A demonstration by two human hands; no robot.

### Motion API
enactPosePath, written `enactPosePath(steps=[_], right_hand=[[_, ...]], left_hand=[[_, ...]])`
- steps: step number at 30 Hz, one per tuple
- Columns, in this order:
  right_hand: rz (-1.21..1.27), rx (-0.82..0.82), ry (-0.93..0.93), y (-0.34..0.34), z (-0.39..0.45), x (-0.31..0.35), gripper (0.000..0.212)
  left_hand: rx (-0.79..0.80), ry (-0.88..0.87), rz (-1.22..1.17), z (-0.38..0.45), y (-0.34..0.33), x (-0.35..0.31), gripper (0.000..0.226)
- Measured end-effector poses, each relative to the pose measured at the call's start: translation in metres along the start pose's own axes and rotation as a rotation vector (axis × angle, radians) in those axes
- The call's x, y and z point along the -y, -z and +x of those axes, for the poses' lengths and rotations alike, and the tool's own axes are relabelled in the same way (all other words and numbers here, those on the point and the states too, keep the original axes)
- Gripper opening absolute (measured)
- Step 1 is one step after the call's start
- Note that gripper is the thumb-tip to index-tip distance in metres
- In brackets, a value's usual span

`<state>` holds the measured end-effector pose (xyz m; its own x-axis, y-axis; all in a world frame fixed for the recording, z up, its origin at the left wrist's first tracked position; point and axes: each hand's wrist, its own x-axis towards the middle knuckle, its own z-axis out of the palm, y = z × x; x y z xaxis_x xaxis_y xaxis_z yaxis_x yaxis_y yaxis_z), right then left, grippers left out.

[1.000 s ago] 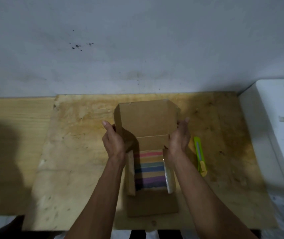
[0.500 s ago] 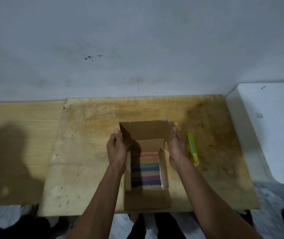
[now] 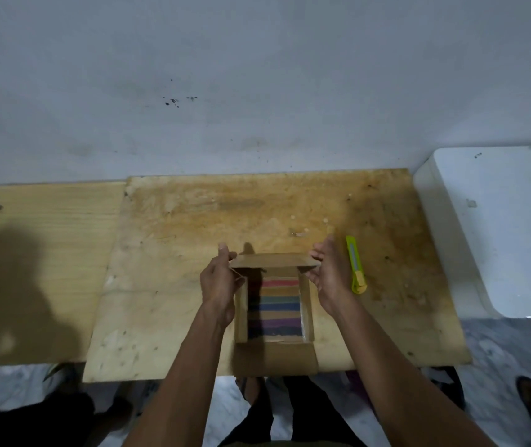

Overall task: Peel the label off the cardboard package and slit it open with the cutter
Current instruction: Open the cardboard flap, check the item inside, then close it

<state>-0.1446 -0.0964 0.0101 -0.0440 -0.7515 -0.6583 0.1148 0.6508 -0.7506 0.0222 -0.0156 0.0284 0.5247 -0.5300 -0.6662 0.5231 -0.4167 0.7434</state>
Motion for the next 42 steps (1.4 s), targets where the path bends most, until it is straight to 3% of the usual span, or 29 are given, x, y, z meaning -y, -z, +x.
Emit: enactPosePath(steps=[6, 13, 18, 23, 28, 35, 42], right_hand=[[-0.151, 0.096, 0.113, 0.025, -0.001, -0.034, 0.009], [-0.029, 0.100, 0.054, 0.029, -0.016, -0.048, 0.017], [-0.062, 0.112, 0.054, 0.032, -0.015, -0.048, 0.027], [-0.217, 0.121, 0.111, 0.030, -0.010, -0.051, 0.021], [-0.361, 0.096, 0.214, 0.023, -0.025, -0.048, 0.036], [-0.694, 0.063, 0.388, 0.017, -0.045, -0.065, 0.050], [-0.587, 0.093, 0.373, 0.020, -0.051, -0.072, 0.063]], left_hand=[[0.152, 0.093, -0.068, -0.006, 0.024, 0.017, 0.016], [0.078, 0.138, -0.187, -0.004, 0.029, 0.033, 0.033], [0.104, 0.155, -0.211, -0.003, 0.032, 0.036, 0.030], [0.106, 0.061, -0.069, -0.001, 0.030, 0.037, 0.031], [0.074, -0.142, 0.225, -0.004, 0.025, 0.046, 0.027], [0.090, -0.243, 0.437, -0.012, 0.026, 0.055, 0.033], [0.145, -0.176, 0.414, -0.014, 0.035, 0.054, 0.048]])
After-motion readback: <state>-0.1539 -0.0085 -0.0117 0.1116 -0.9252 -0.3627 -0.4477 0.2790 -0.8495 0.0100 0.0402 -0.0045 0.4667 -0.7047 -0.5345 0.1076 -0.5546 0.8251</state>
